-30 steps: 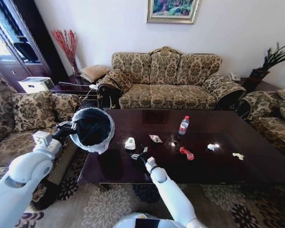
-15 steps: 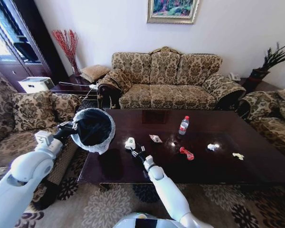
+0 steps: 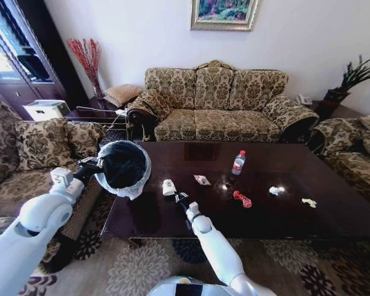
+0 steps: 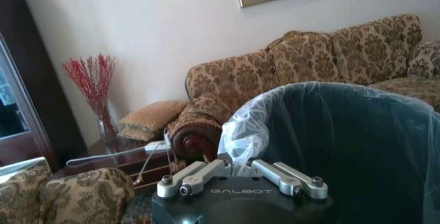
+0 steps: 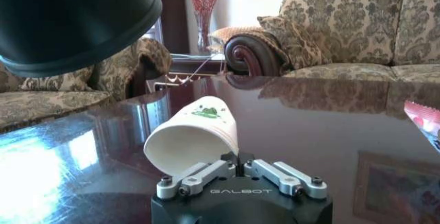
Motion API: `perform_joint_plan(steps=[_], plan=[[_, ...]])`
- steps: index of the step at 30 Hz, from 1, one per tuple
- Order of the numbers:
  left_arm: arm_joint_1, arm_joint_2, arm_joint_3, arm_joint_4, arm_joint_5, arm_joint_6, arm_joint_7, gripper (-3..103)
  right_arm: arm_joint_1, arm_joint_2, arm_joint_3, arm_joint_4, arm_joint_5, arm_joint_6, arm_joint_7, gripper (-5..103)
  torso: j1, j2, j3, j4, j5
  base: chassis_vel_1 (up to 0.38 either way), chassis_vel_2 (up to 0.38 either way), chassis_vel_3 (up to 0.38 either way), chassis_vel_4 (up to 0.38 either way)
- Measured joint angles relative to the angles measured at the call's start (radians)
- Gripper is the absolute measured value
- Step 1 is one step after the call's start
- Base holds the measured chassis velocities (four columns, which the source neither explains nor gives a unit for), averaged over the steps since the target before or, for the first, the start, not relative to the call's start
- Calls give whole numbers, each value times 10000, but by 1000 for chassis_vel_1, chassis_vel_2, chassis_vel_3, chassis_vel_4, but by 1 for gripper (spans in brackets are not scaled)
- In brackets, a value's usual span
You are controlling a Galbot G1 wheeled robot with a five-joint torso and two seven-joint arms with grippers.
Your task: Move to the front of the table and place the trash on the table into the trash bin.
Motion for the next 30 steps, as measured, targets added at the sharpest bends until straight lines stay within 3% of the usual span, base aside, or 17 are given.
perform_joint_plan(steps=[8, 13, 15, 20, 21, 25, 30], plan=[[-204, 256, 85, 365, -3, -12, -1, 3, -672, -539, 74, 1840, 416, -246, 227, -2, 0, 0, 1, -1, 0, 0, 0, 0, 0], [-390, 920, 155, 1000, -174, -31, -8, 3, -1830, -1756, 808, 5095, 880, -314, 466, -1, 0, 0, 0, 0, 0, 0, 0, 0, 0], [-393, 1015, 166, 1041, -265, -10, -11, 3, -1962, -1921, 913, 5477, 1043, -324, 466, -1, 0, 0, 0, -1, -2, 0, 0, 0, 0], [-303, 2121, 312, 1106, -1547, 411, -31, 3, -2874, -3330, 1532, 8263, 2671, -504, -5, 0, 0, 0, 0, -4, 2, 0, 0, 0, 0], [-303, 2121, 312, 1106, -1547, 411, -31, 3, -2874, -3330, 1532, 8263, 2671, -504, -5, 0, 0, 0, 0, -4, 2, 0, 0, 0, 0], [112, 3143, 391, 459, -3202, 1101, -137, 3, -3526, -4373, 1437, 10968, 3937, -1146, -75, 0, -1, 1, -1, -4, 2, 0, 0, 0, 0], [522, 3732, 392, -219, -4009, 1415, -293, 3, -3330, -4721, 1130, 12055, 4393, -1339, -332, 0, -1, 1, -1, 1, 1, 0, 0, 0, 0]])
